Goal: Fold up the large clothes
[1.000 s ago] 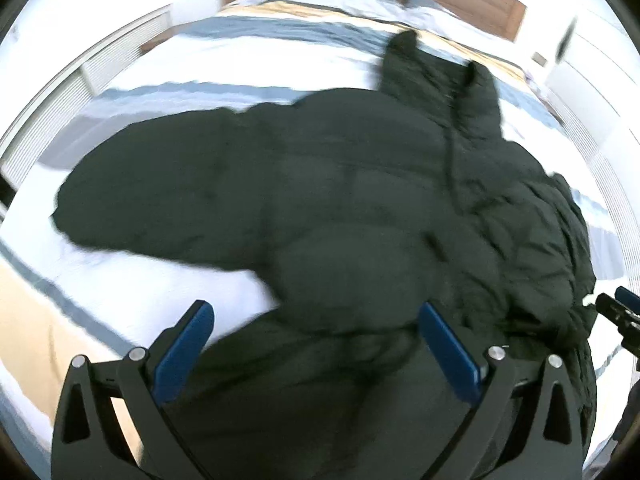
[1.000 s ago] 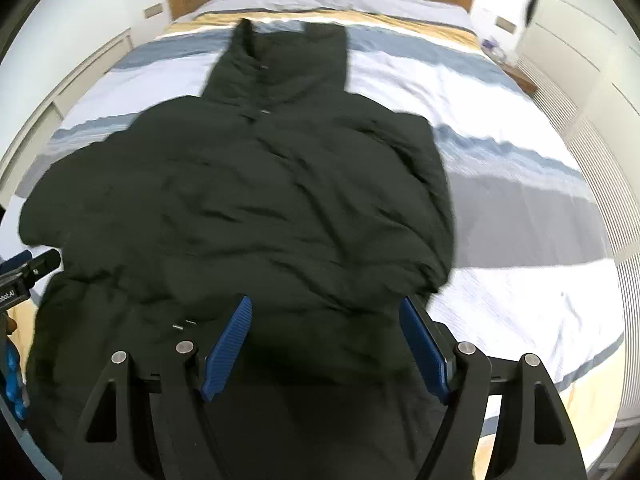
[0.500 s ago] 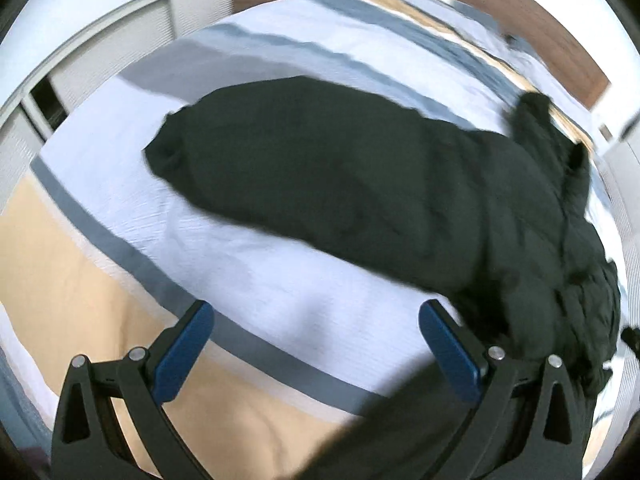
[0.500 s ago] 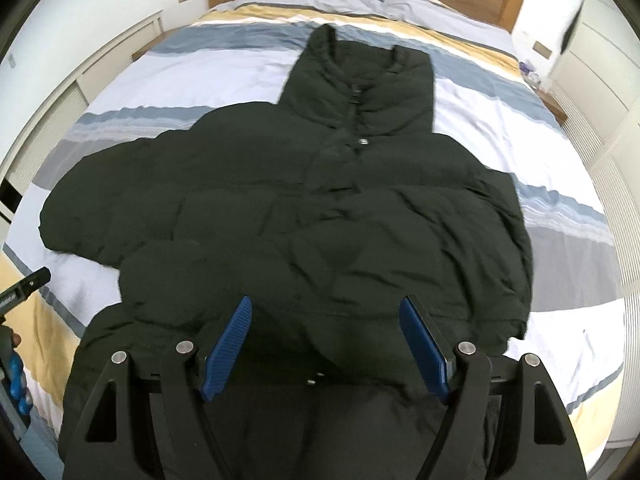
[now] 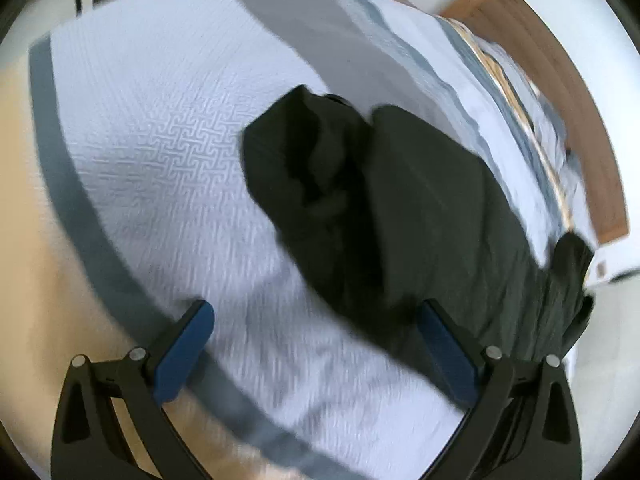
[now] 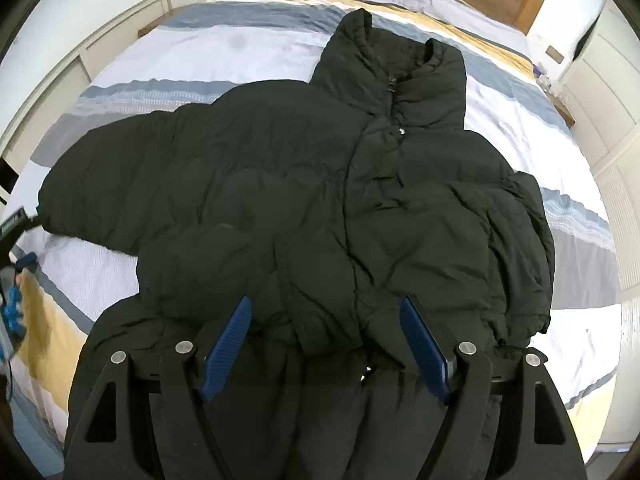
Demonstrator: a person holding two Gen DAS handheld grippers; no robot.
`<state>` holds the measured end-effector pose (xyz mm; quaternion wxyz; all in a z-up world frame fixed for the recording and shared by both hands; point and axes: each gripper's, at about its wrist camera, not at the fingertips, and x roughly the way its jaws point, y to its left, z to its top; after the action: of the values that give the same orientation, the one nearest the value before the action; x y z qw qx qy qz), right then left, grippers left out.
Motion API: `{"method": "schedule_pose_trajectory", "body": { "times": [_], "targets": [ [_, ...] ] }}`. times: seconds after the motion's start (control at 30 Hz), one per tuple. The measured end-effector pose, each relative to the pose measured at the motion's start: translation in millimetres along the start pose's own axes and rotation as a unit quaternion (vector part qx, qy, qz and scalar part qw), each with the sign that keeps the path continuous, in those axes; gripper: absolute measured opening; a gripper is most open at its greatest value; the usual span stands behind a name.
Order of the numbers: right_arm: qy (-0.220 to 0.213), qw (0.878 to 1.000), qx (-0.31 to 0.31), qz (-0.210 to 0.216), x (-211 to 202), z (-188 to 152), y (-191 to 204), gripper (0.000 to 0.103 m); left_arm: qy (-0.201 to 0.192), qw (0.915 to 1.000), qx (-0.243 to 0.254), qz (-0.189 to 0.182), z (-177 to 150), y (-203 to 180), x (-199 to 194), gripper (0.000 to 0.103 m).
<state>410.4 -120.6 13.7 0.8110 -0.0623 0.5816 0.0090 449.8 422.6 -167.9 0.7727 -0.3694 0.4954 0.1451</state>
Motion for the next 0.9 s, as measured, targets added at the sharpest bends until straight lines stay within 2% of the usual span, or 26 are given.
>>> {"method": "schedule_pose_trajectory", "body": {
  "times": [0.1, 0.33, 0.37, 0.4, 0.43, 0.5, 0.6, 0.7, 0.9],
  "targets": [
    [0.003, 1.0, -0.003, -0.006, -1.5, -2.3, 3.2, 0.076, 0.01, 0.9978, -0.046, -0.046, 15.6, 12.9, 15.0, 0.102],
    [0.007, 1.0, 0.008, -0.018, -6.4, -9.7, 1.4, 0.076, 0.013, 0.9877, -0.099, -0.121, 39.1, 18.7, 29.4, 0.099],
    [0.007, 1.0, 0.01, -0.019, -7.5, -11.2, 0.6, 0.076, 0.015, 0.9861, -0.103, -0.13, 41.2, 19.2, 30.7, 0.088],
    [0.007, 1.0, 0.011, -0.021, -8.4, -12.4, -0.1, 0.076, 0.019, 0.9839, -0.108, -0.141, 43.0, 20.3, 32.9, 0.069],
    [0.007, 1.0, 0.013, -0.022, -9.6, -13.7, -1.4, 0.076, 0.025, 0.9823, -0.113, -0.147, 44.7, 19.5, 35.7, 0.062],
    [0.008, 1.0, 0.018, -0.025, -11.9, -16.9, -4.0, 0.076, 0.031, 0.9794, -0.12, -0.159, 46.5, 18.8, 39.6, 0.039],
    [0.006, 0.999, 0.026, -0.027, -16.3, -21.7, -8.9, 0.076, 0.028, 0.9788, -0.108, -0.172, 42.9, 10.8, 33.7, 0.023],
    [0.005, 0.999, 0.032, -0.03, -19.4, -27.7, -14.1, 0.076, 0.014, 0.9803, -0.089, -0.176, 42.7, -1.9, 20.5, 0.017],
    [0.003, 0.998, 0.046, -0.036, -23.7, -39.6, -25.8, 0.076, -0.016, 0.9865, -0.014, -0.162, 40.5, -41.7, -12.4, 0.016]
  ]
}}
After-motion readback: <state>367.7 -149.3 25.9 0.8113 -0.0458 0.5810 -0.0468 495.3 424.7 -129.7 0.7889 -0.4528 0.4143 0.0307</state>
